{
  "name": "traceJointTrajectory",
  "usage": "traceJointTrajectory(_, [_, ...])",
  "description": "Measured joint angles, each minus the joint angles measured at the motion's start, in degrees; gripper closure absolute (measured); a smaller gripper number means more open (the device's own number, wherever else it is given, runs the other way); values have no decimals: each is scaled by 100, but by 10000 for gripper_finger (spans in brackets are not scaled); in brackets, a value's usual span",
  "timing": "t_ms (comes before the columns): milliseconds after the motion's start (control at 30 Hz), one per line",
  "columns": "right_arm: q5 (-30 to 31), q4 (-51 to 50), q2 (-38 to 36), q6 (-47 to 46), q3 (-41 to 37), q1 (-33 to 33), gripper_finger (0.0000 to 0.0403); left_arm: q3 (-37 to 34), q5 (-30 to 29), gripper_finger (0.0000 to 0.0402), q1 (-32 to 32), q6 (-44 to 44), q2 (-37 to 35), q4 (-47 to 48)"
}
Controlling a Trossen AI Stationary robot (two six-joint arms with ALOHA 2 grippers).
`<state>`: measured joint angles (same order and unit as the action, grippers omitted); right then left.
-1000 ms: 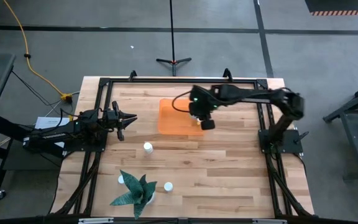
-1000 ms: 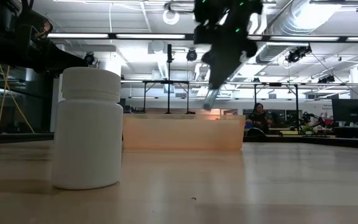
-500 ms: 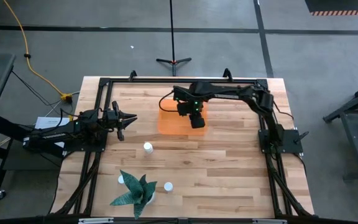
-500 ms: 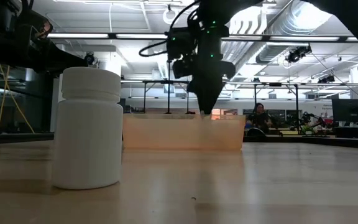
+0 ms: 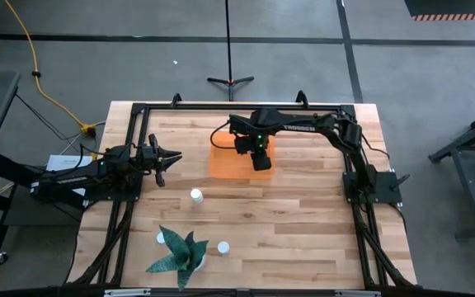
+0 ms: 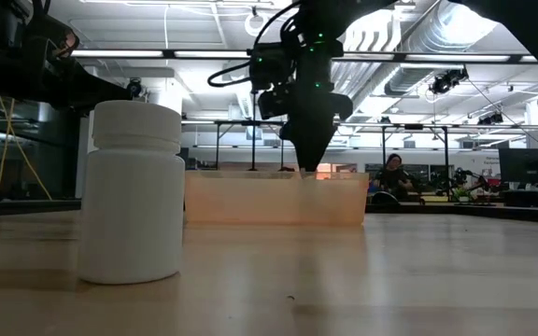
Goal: Pick and place pill bottles into a basket
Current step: Put the blue pill bottle in the orange bin, then put the top white pill bottle in the orange bin
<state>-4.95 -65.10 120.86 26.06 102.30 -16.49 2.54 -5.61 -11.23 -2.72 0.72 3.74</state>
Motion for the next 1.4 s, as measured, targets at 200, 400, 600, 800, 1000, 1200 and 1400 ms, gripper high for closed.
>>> traceJointTrajectory(200, [0,59,0,-4,-2,2,235,1,0,309,1,0,0,-1])
traceJointTrajectory(400, [169,-153,-6,-7,278,-44,216,-1,0,309,0,2,0,-1])
traceJointTrajectory(600, [-1674,-273,-671,-112,387,-466,229,-1,31,309,0,0,1,5])
traceJointTrajectory(800, [-1306,1343,-2347,-388,-1393,-525,272,-1,31,309,-1,0,0,8])
traceJointTrajectory(1000, [-1191,3731,-4519,-1060,-4126,-464,318,0,31,309,-1,0,0,8])
traceJointTrajectory(1200, [-1088,6027,-6347,-1704,-6419,-358,352,0,31,309,-1,0,1,8])
traceJointTrajectory(1400, [-1080,6804,-7908,-2301,-7666,-288,375,0,31,309,0,1,0,8])
